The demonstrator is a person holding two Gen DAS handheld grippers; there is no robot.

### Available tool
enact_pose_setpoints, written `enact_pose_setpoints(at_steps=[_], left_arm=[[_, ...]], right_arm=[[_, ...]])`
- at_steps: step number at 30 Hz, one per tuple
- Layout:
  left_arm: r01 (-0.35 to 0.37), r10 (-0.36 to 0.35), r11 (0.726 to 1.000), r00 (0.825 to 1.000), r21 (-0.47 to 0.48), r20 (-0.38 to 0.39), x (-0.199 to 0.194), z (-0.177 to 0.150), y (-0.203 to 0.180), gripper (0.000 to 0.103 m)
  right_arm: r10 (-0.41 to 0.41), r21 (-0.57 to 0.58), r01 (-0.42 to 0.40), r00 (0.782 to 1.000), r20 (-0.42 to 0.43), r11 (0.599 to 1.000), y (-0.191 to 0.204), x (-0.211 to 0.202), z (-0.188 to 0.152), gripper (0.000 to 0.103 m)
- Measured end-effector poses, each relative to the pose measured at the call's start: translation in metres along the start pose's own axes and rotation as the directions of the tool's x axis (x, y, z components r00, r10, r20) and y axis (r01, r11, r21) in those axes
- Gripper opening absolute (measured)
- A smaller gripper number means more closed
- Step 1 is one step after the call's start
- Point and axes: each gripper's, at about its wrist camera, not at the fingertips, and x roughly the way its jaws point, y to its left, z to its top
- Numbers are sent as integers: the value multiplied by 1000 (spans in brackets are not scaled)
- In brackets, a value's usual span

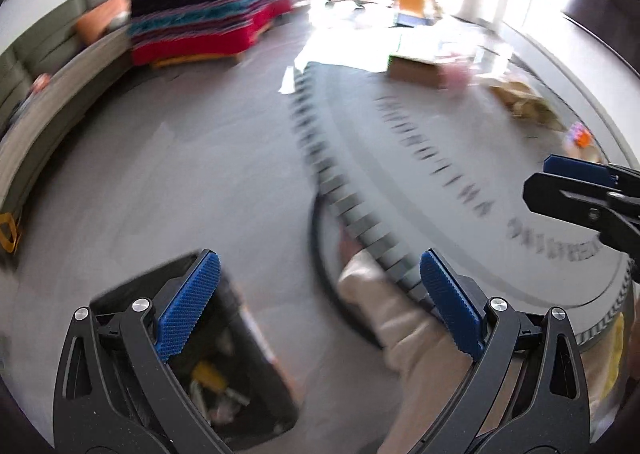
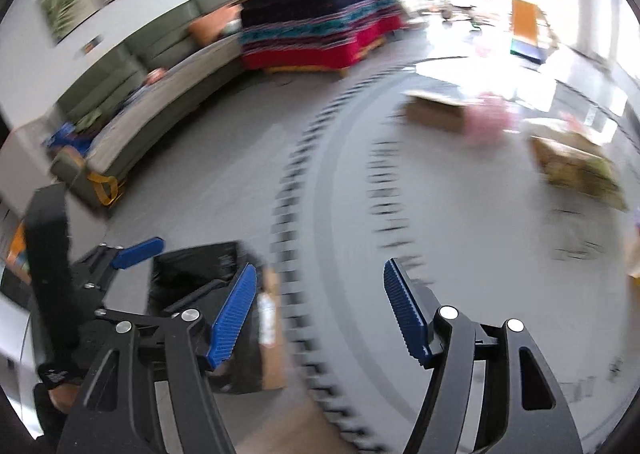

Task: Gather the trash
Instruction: 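Grasp the printed snack bag with the left tool while the right tool grasps the orange paper cup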

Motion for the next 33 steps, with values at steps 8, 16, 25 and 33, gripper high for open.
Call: enact_pose_setpoints(at_steps=[8,16,25,33], left_arm=[[105,-105,974,994,199,-10,33,58,-98,97],[187,-182,917,982,353,-48,62,97,-182,97],[217,-205,812,975,542,-85,98,148,-259,97],[268,-226,792,963,549,-143,133,183,-302,97]], right_arm=[[-164,207,159,986,6,965,-127,-31,-2,67],[-345,374,328,938,-20,868,-240,-63,-18,68],[-409,400,411,908,-95,819,-313,-57,-16,68],[-542,276,578,816,-201,768,-343,-30,-3,54]])
